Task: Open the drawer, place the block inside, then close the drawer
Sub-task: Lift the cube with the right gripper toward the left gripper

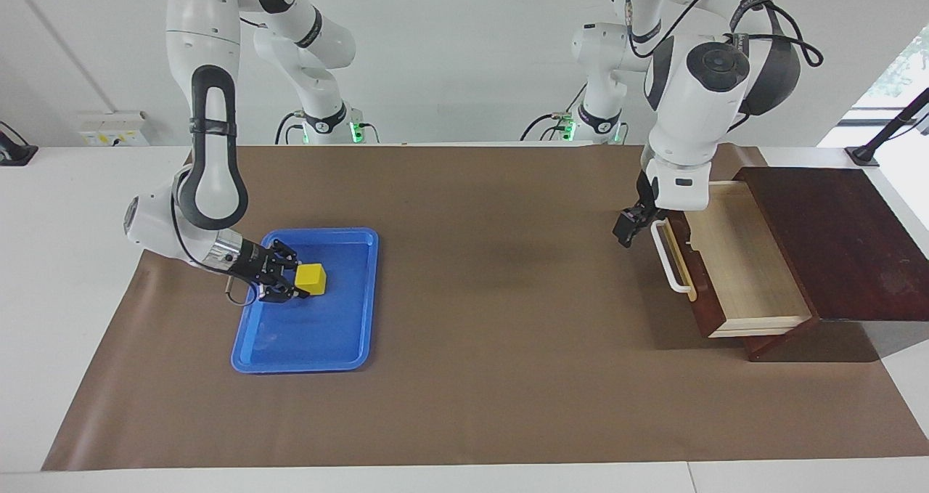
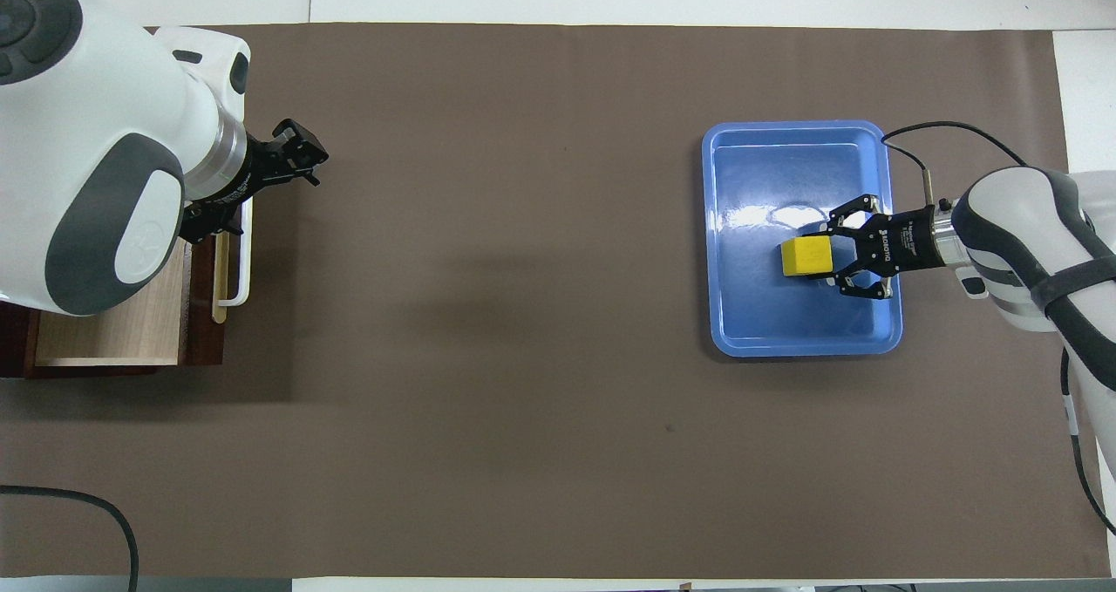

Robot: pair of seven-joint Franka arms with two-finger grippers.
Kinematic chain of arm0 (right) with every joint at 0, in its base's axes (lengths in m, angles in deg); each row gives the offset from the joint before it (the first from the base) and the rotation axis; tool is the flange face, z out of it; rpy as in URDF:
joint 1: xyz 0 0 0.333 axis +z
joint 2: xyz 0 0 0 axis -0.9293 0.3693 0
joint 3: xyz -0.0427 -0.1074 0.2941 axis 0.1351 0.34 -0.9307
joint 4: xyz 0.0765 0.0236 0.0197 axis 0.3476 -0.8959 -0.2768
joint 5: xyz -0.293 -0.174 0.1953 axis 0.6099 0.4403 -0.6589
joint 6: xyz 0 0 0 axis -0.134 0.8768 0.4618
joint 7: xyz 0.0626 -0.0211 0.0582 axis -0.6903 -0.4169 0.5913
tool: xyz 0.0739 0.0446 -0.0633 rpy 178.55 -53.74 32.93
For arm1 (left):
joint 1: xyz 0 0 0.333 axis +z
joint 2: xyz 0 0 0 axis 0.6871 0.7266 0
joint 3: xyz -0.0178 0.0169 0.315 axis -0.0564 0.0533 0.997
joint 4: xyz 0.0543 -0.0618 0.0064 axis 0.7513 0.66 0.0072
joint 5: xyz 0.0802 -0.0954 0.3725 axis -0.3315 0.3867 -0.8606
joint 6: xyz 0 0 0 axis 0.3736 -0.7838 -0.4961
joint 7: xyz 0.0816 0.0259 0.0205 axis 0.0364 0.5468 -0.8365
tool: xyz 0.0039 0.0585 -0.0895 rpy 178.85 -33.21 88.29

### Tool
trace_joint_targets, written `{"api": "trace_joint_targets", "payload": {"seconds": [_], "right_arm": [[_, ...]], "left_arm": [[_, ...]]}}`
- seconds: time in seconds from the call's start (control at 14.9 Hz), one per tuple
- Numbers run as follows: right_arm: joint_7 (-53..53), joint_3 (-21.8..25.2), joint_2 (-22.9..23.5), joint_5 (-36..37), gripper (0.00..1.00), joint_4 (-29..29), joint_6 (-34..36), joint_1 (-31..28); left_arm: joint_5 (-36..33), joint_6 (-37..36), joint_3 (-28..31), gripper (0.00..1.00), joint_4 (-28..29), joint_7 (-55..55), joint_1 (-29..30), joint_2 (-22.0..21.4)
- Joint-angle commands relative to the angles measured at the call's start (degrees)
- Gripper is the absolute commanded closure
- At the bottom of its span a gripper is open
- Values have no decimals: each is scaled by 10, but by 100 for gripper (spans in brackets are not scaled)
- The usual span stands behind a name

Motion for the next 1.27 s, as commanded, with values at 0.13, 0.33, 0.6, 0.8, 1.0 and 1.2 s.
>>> {"api": "trace_joint_targets", "payload": {"seconds": [0.13,0.33,0.6,0.8,1.0,1.2], "right_arm": [[-18,-1,11,-3,100,106,92,-5],[-158,-3,6,3,100,176,107,54],[-252,-7,7,-6,100,228,97,142],[-364,-9,5,-26,100,246,44,216],[-458,-8,2,-19,100,246,-21,292],[-488,-9,3,-18,100,244,-43,347]], "left_arm": [[49,-17,2,0,3,-145,15,-22],[48,-15,2,0,7,-221,14,-24],[48,-7,2,0,7,-322,9,-24],[48,5,0,0,5,-421,7,-24],[50,30,-5,0,8,-526,4,-23],[50,70,-5,0,7,-632,-16,-18]]}}
